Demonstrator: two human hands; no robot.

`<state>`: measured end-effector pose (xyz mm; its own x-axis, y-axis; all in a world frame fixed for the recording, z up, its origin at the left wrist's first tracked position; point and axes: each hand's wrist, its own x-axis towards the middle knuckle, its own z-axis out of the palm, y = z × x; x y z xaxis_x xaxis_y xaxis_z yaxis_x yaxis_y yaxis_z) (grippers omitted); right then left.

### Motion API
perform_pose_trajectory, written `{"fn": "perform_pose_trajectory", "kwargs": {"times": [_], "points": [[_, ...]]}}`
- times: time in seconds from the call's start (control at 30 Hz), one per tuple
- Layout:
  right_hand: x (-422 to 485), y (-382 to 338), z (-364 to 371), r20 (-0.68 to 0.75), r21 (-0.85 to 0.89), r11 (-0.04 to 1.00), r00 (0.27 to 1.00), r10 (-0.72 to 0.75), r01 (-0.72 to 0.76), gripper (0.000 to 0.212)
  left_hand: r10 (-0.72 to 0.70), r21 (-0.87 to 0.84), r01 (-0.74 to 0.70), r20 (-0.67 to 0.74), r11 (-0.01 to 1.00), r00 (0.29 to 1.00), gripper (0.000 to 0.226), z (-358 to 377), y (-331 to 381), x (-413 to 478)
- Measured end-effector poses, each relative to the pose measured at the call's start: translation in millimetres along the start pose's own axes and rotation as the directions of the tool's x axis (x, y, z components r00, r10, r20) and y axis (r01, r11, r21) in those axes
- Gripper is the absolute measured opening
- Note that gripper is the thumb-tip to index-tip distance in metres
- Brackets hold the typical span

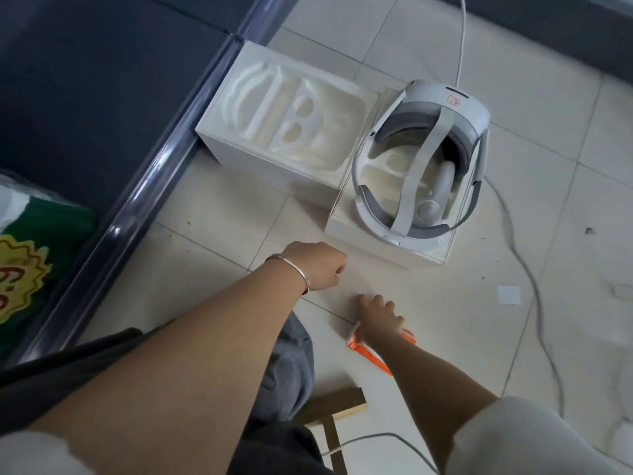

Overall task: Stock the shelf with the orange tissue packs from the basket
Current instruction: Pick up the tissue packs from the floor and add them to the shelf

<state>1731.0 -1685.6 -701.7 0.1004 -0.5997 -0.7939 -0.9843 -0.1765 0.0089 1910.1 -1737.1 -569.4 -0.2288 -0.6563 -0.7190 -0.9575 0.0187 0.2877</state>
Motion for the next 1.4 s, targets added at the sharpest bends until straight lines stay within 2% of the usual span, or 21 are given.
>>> {"fn": "perform_pose_trajectory", "kwargs": {"times": [0.1, 0.27, 0.43, 0.5, 0.6, 0.7, 0.77, 0.8, 0.87, 0.97, 1.03, 1.1, 1.13, 1.17, 1.2, 1.27, 1.3, 1.33, 1.4], "points": [[4, -8, -12, -0.003, -0.026, 1.0, 1.0, -0.013, 0.013, 0.058, 0.003, 0.0, -0.003, -0.003, 1.0, 1.0, 0.027, -6, 3, 2], [9, -26, -59, -0.051, 0.19, 0.981, 0.998, -0.022, 0.031, 0.063, -0.022, 0.013, 0.023, -0.067, 1.0, 0.998, 0.027, -22, 12, -8], [-13, -51, -116, -0.171, 0.353, 0.924, 0.981, -0.092, 0.148, 0.049, -0.162, 0.113, 0.181, -0.159, 0.977, 0.974, 0.026, -36, 12, -39], [-28, -62, -137, -0.225, 0.434, 0.876, 0.967, -0.121, 0.21, 0.051, -0.205, 0.113, 0.229, -0.191, 0.967, 0.96, 0.029, -45, 8, -58], [-53, -78, -168, -0.278, 0.615, 0.737, 0.952, -0.13, 0.28, 0.05, -0.255, 0.074, 0.278, -0.229, 0.958, 0.939, 0.029, -65, -3, -95], [-87, -100, -202, -0.259, 0.833, 0.474, 0.958, -0.122, 0.285, 0.045, -0.289, 0.057, 0.32, -0.306, 0.946, 0.907, 0.032, -84, -16, -130], [-111, -116, -227, -0.246, 0.915, 0.284, 0.954, -0.171, 0.287, 0.028, -0.294, 0.042, 0.333, -0.375, 0.942, 0.879, 0.045, -93, -23, -154], [-124, -124, -240, -0.248, 0.932, 0.213, 0.944, -0.216, 0.294, 0.018, -0.296, 0.045, 0.345, -0.42, 0.938, 0.858, 0.054, -96, -27, -166], [-147, -140, -265, -0.236, 0.95, 0.13, 0.926, -0.294, 0.284, 0.012, -0.308, 0.046, 0.388, -0.526, 0.92, 0.793, 0.066, -102, -35, -190], [-177, -163, -293, -0.2, 0.969, 0.065, 0.908, -0.369, 0.24, 0.011, -0.285, 0.056, 0.481, -0.744, 0.875, 0.605, 0.065, -108, -47, -222], [-196, -179, -308, -0.199, 0.968, 0.06, 0.895, -0.4, 0.242, 0.016, -0.248, 0.05, 0.55, -0.856, 0.833, 0.454, 0.049, -116, -54, -245], [-212, -197, -320, -0.246, 0.943, 0.113, 0.883, -0.399, 0.314, 0.022, -0.274, -0.009, 0.57, -0.883, 0.822, 0.381, 0.038, -125, -62, -268], [-222, -205, -325, -0.319, 0.897, 0.172, 0.867, -0.382, 0.406, 0.022, -0.299, -0.041, 0.574, -0.883, 0.818, 0.362, 0.036, -129, -67, -279], [-227, -214, -329, -0.432, 0.813, 0.239, 0.825, -0.363, 0.531, 0.022, -0.327, -0.078, 0.576, -0.88, 0.814, 0.343, 0.035, -133, -73, -290], [-229, -222, -332, -0.561, 0.69, 0.289, 0.742, -0.365, 0.664, 0.026, -0.358, -0.117, 0.577, -0.876, 0.809, 0.324, 0.035, -137, -79, -300], [-239, -236, -334, -0.728, 0.369, 0.322, 0.487, -0.483, 0.872, 0.045, -0.414, -0.193, 0.563, -0.861, 0.804, 0.295, 0.037, -144, -94, -319], [-245, -243, -334, -0.738, 0.156, 0.365, 0.354, -0.574, 0.918, 0.057, -0.432, -0.223, 0.548, -0.855, 0.806, 0.288, 0.039, -146, -101, -327], [-247, -252, -335, -0.704, -0.068, 0.418, 0.253, -0.664, 0.906, 0.067, -0.439, -0.245, 0.527, -0.853, 0.814, 0.281, 0.041, -149, -107, -334], [-250, -272, -336, -0.634, -0.387, 0.472, 0.143, -0.76, 0.792, 0.071, -0.425, -0.26, 0.483, -0.863, 0.836, 0.271, 0.043, -153, -118, -344]]}}
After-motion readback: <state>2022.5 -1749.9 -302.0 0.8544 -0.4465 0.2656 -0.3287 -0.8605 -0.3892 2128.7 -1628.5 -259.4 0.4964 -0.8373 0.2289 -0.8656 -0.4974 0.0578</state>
